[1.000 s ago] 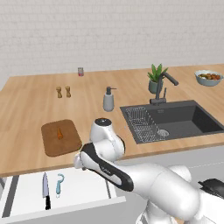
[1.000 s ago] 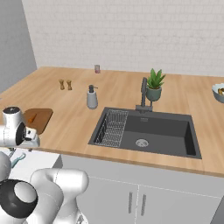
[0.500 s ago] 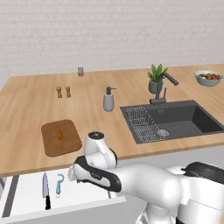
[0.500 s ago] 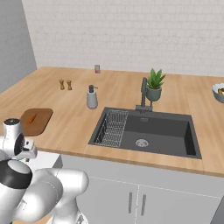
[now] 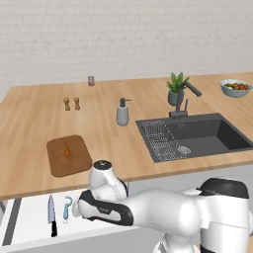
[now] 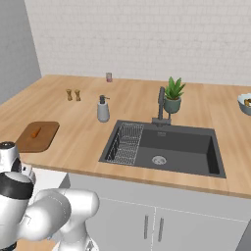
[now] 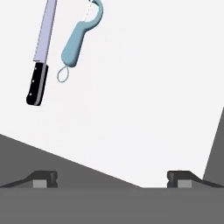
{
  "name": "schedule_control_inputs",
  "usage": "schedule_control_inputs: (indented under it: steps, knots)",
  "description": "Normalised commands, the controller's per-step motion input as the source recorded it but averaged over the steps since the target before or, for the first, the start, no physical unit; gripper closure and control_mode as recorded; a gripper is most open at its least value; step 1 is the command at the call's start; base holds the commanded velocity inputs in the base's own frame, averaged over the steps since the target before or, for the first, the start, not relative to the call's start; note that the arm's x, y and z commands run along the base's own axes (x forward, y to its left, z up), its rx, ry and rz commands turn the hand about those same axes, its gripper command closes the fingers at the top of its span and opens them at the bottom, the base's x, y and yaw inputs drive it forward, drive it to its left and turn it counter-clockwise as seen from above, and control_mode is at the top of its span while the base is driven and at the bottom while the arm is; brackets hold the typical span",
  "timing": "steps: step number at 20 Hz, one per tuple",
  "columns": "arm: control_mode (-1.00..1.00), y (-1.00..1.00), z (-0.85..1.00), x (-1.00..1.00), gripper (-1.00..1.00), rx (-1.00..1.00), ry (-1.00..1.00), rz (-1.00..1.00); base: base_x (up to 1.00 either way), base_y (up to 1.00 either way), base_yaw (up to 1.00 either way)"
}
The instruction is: Place the appropriate cutting tool for cutting the carrot skin on the cutting board.
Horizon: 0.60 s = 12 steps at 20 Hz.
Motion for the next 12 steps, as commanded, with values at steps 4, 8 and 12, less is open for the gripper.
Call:
schedule_control_inputs:
  steps: [4,8,12]
  knots:
    - [-1.0,0.11,-0.41,-0.43,-1.0,0.0,0.03,0.0,0.0,0.0,0.0]
    - [-1.0,0.01,-0.53,-0.39,-1.0,0.05,0.06,0.0,0.0,0.0,0.0]
    - [-1.0,0.03,-0.36,-0.44,-1.0,0.08,0.08,0.0,0.0,0.0,0.0]
